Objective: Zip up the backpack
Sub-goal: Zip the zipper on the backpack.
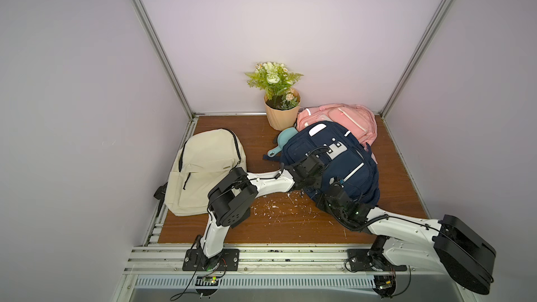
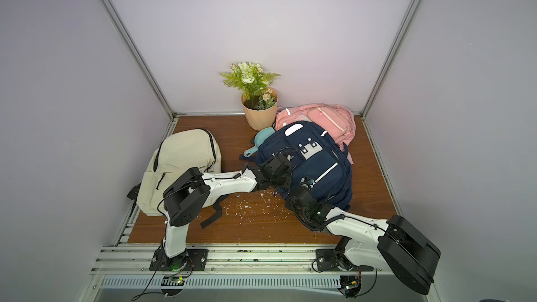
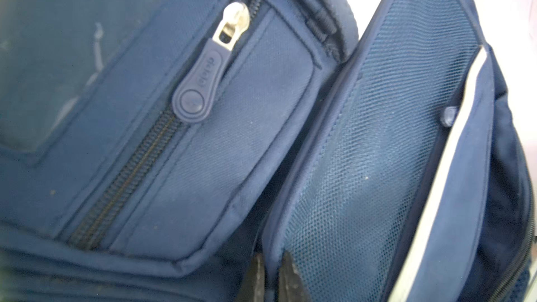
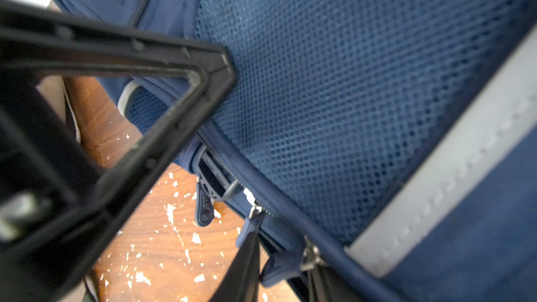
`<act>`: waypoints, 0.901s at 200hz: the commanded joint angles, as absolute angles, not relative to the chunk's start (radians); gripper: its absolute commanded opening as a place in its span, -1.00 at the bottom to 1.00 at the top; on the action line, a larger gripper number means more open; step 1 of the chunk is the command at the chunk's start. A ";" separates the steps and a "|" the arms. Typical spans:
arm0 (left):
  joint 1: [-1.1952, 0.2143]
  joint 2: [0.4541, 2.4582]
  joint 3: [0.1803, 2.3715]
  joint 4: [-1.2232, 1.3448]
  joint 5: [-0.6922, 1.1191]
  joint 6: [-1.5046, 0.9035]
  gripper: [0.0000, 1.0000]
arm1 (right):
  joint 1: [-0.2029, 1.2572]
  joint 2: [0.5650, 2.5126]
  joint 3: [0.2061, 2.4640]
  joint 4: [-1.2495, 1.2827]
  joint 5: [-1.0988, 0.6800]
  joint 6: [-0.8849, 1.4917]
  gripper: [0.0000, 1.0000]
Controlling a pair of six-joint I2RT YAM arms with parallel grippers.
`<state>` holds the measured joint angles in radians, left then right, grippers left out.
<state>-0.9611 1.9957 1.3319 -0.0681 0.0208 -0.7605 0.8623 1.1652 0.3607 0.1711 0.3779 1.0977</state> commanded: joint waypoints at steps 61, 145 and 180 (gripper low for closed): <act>-0.966 1.967 1.302 -0.096 0.012 -0.770 -0.81 | 0.851 1.085 0.360 0.015 0.524 1.138 -0.75; -0.965 1.968 1.340 -0.155 -0.029 -0.756 -1.00 | 0.858 1.102 0.444 -0.082 0.536 1.030 -0.94; -0.938 1.962 1.406 -0.217 -0.073 -0.720 -1.00 | 0.860 0.989 0.419 -0.240 0.524 1.015 -1.00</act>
<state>-0.9623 1.9869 1.3659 -0.1043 0.0036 -0.7589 0.8646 1.0569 0.4175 -0.0834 0.4366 1.0325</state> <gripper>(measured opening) 0.117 0.082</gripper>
